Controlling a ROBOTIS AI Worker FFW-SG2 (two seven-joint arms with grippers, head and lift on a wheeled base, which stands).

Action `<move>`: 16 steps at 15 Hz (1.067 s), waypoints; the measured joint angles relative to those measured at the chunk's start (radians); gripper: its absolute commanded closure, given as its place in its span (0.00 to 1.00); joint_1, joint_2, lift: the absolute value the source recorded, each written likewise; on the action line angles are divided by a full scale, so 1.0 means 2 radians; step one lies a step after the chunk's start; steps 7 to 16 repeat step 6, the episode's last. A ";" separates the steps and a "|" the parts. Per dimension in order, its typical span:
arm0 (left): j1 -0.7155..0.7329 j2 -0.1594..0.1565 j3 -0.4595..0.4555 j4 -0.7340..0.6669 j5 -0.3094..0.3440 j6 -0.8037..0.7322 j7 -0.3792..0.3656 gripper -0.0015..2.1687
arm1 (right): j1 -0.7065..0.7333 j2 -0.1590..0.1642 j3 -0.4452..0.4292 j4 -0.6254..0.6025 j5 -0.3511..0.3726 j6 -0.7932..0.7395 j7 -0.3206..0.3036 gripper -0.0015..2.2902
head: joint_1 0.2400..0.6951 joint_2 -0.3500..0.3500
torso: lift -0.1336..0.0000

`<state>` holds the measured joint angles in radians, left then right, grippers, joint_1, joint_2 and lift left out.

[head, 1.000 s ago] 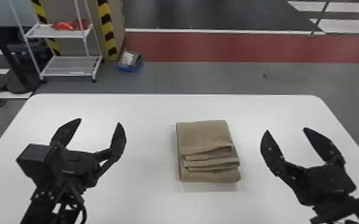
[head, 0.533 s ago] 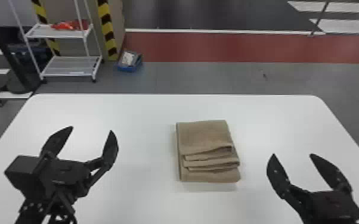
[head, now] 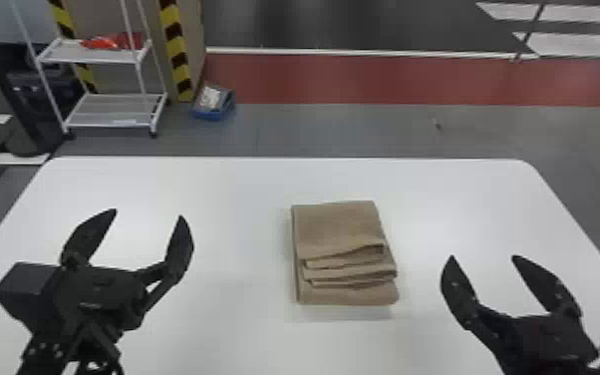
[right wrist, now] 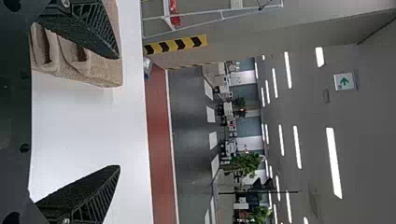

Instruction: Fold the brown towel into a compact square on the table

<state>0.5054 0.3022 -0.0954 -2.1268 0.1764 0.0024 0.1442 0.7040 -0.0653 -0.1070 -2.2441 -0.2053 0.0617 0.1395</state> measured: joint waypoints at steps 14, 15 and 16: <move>0.000 0.001 0.001 0.003 0.004 -0.011 -0.002 0.03 | -0.007 -0.001 0.004 0.000 0.007 -0.002 0.000 0.03 | 1.00 0.45 | 0.07; 0.000 0.001 0.001 0.003 0.004 -0.011 -0.002 0.03 | -0.007 -0.001 0.004 0.000 0.007 -0.002 0.000 0.03 | 1.00 0.45 | 0.07; 0.000 0.001 0.001 0.003 0.004 -0.011 -0.002 0.03 | -0.007 -0.001 0.004 0.000 0.007 -0.002 0.000 0.03 | 1.00 0.45 | 0.07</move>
